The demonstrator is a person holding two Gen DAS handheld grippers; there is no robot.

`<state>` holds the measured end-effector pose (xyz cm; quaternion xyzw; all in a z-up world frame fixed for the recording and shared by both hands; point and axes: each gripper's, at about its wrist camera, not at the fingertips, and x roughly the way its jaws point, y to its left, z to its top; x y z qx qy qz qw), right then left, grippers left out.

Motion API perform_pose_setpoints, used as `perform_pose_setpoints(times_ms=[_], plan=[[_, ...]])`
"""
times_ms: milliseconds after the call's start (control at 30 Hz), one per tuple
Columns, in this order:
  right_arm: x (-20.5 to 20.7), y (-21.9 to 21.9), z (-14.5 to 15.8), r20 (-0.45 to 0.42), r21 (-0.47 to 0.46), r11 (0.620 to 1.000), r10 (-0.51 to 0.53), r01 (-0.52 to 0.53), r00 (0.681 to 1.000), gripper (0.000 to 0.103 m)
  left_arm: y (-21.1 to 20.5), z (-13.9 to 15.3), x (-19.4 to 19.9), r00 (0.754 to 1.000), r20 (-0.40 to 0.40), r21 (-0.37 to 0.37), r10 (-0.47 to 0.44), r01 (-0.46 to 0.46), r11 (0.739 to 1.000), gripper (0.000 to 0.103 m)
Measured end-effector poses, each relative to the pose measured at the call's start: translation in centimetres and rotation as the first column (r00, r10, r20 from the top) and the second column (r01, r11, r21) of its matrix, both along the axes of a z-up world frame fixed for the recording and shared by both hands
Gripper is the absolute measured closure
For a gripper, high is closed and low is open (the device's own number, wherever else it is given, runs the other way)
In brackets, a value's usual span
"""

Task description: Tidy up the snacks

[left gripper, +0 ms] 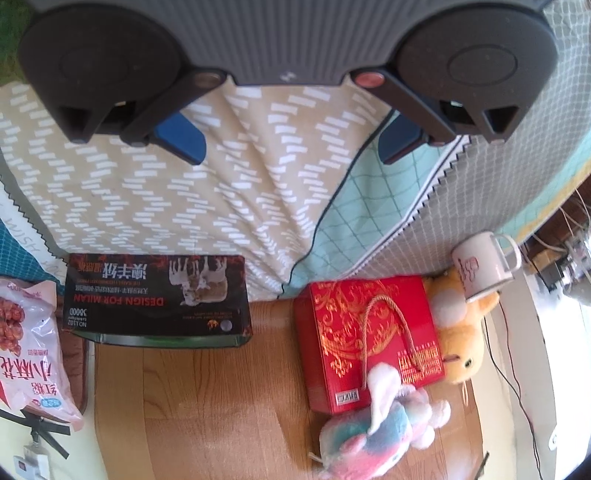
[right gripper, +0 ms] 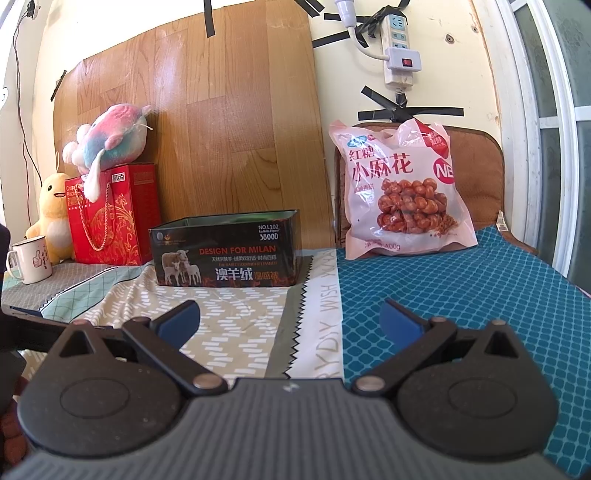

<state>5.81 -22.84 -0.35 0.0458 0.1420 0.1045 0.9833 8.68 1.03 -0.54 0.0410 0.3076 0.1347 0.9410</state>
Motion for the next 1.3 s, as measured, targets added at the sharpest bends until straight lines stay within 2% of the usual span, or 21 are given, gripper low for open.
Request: perform_pose_setpoints(times_ms=[300,1300], plan=[[0.13,-0.08,-0.01,-0.005,0.006,1.000,0.002,-0.001,1.000,0.000,0.03,-0.28,0.20,1.000,-0.022,-0.017,-0.004,0.004,1.000,0.000],[0.22,-0.25,-0.06,-0.010,0.016,1.000,0.005,-0.005,1.000,0.000,-0.03,-0.31,0.11,1.000,-0.021,-0.021,0.003,-0.003,1.000,0.000]])
